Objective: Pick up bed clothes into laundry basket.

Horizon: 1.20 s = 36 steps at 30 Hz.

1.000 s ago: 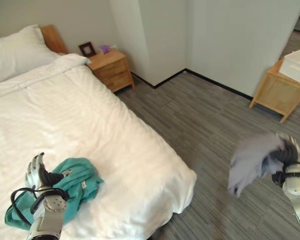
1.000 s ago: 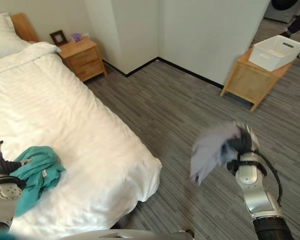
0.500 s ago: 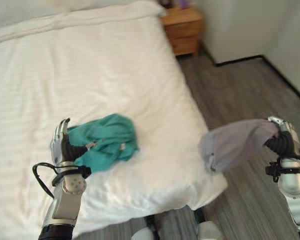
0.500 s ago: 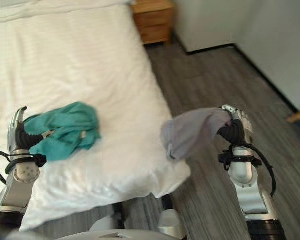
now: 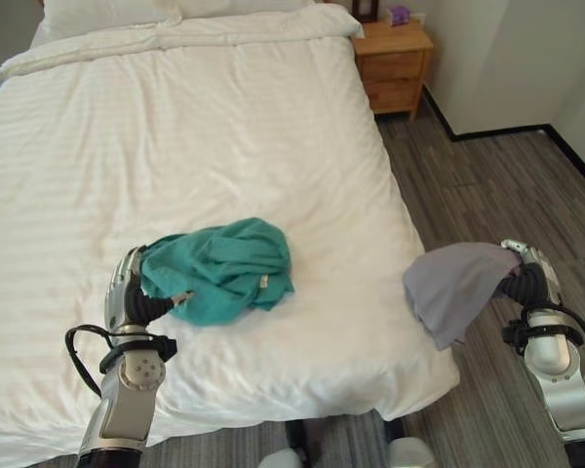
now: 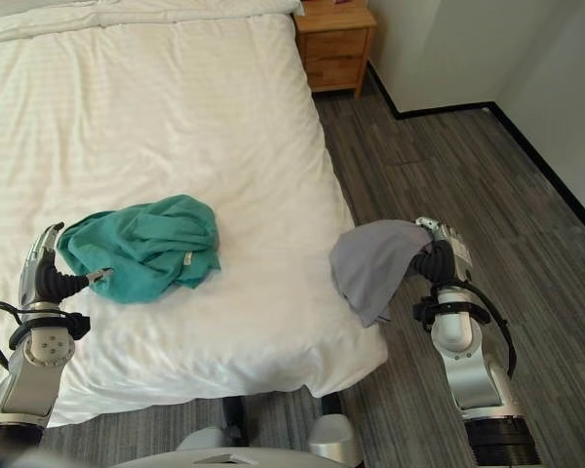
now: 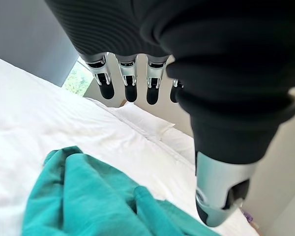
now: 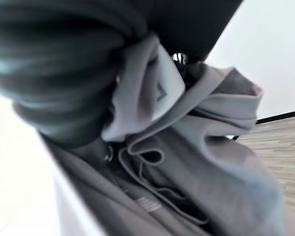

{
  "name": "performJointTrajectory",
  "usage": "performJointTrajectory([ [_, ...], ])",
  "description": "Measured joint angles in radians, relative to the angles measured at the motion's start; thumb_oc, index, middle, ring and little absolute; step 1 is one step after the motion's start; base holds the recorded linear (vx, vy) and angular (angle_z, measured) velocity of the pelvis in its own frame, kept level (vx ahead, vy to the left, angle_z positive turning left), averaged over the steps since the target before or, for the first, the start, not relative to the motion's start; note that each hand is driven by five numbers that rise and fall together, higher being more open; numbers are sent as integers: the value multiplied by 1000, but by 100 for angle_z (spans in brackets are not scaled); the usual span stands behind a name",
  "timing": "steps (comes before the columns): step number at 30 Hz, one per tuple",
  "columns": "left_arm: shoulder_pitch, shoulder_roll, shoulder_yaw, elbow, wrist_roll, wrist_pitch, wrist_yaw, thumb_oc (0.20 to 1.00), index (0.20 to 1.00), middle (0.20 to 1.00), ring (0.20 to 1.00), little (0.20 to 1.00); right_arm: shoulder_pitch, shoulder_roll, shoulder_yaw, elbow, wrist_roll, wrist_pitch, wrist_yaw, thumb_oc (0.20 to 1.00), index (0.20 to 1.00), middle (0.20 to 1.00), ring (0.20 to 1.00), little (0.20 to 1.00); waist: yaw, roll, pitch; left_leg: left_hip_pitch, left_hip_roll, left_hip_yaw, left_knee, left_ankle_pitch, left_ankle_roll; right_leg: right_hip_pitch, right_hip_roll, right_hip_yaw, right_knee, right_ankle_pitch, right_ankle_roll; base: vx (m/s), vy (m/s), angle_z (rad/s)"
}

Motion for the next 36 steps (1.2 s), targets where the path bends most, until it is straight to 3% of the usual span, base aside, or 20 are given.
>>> performJointTrajectory([
  [5,-20,-2,-39,46,3,7,-8,1000,1000,1000,1000,1000,-6,0,9,-1,0,0,0,200,200,200,200,200,-6,2,-19,-41,4,22,1,17,7,-55,4,21,1,23,-4,-68,-13,-12],
  [8,-91,1,-95,180,6,22,-4,1000,1000,1000,1000,1000,-28,-3,47,-4,6,-5,0,200,200,200,200,200,-35,0,-27,-104,7,31,4,33,13,-124,6,31,1,39,-2,-105,-14,-13],
  [15,-189,30,-121,197,90,62,-1,1000,1000,1000,1000,1000,-36,-1,65,-30,10,-17,-3,200,200,200,200,200,-53,-39,2,-217,20,54,6,58,14,-254,20,56,1,71,3,-79,-14,-11],
  [16,-206,43,-135,215,114,65,-2,410,410,410,410,410,-43,-1,68,-30,17,-21,-5,200,200,200,200,200,-52,-42,15,-222,21,54,6,54,9,-258,19,56,-2,70,4,-39,0,-3],
  [17,-206,43,-135,215,114,65,-2,206,206,206,206,206,-43,-1,68,-30,17,-21,-5,200,200,200,200,200,-52,-42,15,-222,21,54,6,54,9,-258,19,56,-2,70,4,-40,2,-2],
  [21,-249,80,-142,235,200,72,-8,200,200,200,200,200,-68,0,68,-29,18,-23,-5,200,200,200,200,200,-50,-42,43,-237,22,56,6,54,8,-274,21,57,0,71,3,0,0,0],
  [28,-241,128,-115,198,197,82,-11,200,200,200,200,200,-44,1,68,-29,18,-27,1,200,200,200,200,200,-49,-53,54,-177,14,66,6,53,7,-216,20,50,1,67,8,48,13,-2],
  [33,-116,80,-25,-36,115,4,43,200,200,200,200,200,27,0,4,-51,16,-47,6,200,200,200,200,200,-39,-53,48,-79,12,47,3,18,-11,-110,8,30,0,39,13,94,52,9],
  [35,-156,91,-23,-42,57,-31,69,200,200,200,200,200,17,-1,-7,-61,16,-47,7,200,200,200,200,200,-40,-51,45,-58,6,46,6,12,-12,-92,2,30,0,39,14,144,105,5],
  [36,-238,112,-45,36,21,-53,90,200,200,200,200,200,-2,-3,-5,-60,15,-48,7,200,200,200,200,200,-42,-50,44,-38,2,50,6,10,-9,-76,3,30,1,38,15,57,85,-4],
])
